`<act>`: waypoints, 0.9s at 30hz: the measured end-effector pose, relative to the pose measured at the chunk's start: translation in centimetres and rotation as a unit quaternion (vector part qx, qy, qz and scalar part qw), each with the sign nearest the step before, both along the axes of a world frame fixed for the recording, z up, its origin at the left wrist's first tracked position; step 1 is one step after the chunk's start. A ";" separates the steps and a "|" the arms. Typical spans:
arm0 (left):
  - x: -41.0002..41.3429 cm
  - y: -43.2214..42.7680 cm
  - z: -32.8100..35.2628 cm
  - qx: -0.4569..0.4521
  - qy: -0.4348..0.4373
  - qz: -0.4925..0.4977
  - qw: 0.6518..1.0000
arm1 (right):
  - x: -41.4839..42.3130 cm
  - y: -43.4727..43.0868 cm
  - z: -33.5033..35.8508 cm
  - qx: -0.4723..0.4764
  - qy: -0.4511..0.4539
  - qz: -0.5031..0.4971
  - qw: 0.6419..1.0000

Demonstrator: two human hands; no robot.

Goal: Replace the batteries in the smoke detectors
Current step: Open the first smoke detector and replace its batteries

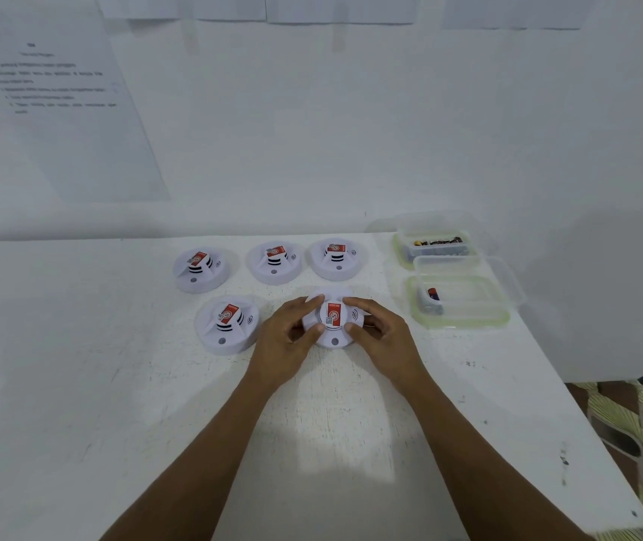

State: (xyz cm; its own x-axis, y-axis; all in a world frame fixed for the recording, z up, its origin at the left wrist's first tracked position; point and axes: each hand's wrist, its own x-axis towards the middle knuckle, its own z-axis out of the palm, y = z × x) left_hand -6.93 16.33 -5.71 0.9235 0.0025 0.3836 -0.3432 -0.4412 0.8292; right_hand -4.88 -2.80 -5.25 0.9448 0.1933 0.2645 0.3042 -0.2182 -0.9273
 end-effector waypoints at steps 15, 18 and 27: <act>0.1 -0.2 -0.2 0.015 0.001 0.013 1.000 | -0.1 0.0 -0.1 -0.001 -0.023 -0.009 1.000; 0.2 -0.2 -0.2 0.015 0.000 0.006 1.000 | -0.1 0.1 -0.1 0.000 -0.024 -0.008 1.000; 0.0 -0.2 -0.1 0.004 -0.007 0.001 1.000 | -0.1 0.0 -0.2 0.000 -0.021 -0.009 1.000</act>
